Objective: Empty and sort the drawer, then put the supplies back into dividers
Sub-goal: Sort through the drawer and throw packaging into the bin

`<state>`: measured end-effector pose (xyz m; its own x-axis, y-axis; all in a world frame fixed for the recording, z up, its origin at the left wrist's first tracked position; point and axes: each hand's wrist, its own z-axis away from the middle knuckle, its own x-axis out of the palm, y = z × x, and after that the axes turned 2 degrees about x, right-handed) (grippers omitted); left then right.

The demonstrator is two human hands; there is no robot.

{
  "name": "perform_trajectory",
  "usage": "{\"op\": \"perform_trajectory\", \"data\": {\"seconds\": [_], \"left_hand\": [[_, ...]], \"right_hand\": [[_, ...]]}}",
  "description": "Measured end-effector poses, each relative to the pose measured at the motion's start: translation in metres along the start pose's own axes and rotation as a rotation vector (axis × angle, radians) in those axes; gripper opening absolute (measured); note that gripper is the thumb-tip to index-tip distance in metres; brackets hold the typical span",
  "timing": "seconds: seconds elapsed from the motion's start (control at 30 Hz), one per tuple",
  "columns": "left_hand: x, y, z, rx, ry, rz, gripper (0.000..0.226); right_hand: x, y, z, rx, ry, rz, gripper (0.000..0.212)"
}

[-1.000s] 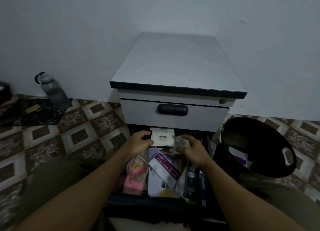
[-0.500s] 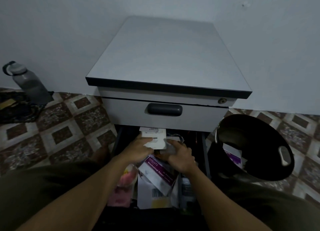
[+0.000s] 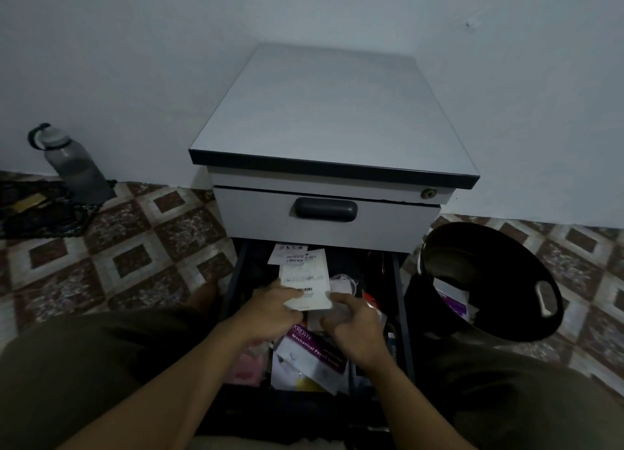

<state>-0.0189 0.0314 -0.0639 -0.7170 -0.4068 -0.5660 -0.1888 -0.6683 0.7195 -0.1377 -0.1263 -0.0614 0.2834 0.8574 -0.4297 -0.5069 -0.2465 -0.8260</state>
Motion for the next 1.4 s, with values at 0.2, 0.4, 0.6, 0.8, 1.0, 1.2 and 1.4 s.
{"op": "perform_trajectory", "data": {"seconds": [0.2,0.4,0.6,0.8,1.0,1.2,1.4], "left_hand": [[0.009,-0.005,0.027,0.035,0.022,-0.149,0.061],[-0.005,-0.001,0.022,0.054,0.172,0.081,0.036],[-0.018,0.005,-0.006,0.065,0.219,0.097,0.050],[-0.017,0.004,-0.038,-0.007,0.160,0.002,0.056],[-0.015,0.004,-0.064,-0.062,0.087,-0.210,0.059],[-0.011,0.007,-0.066,-0.115,-0.010,-0.289,0.060],[-0.008,0.007,-0.062,-0.117,-0.053,-0.321,0.058]], "right_hand": [[-0.002,0.002,0.025,0.007,0.009,-0.072,0.033],[-0.003,-0.004,0.015,-0.068,0.143,-0.008,0.026],[-0.005,-0.010,-0.009,-0.070,0.144,0.066,0.042],[-0.019,-0.005,-0.037,-0.048,0.215,0.185,0.054],[-0.023,-0.005,-0.063,-0.006,0.216,0.204,0.055],[-0.022,-0.014,-0.079,0.132,0.164,0.200,0.060],[-0.023,-0.007,-0.084,0.188,0.132,0.173,0.076]]}}
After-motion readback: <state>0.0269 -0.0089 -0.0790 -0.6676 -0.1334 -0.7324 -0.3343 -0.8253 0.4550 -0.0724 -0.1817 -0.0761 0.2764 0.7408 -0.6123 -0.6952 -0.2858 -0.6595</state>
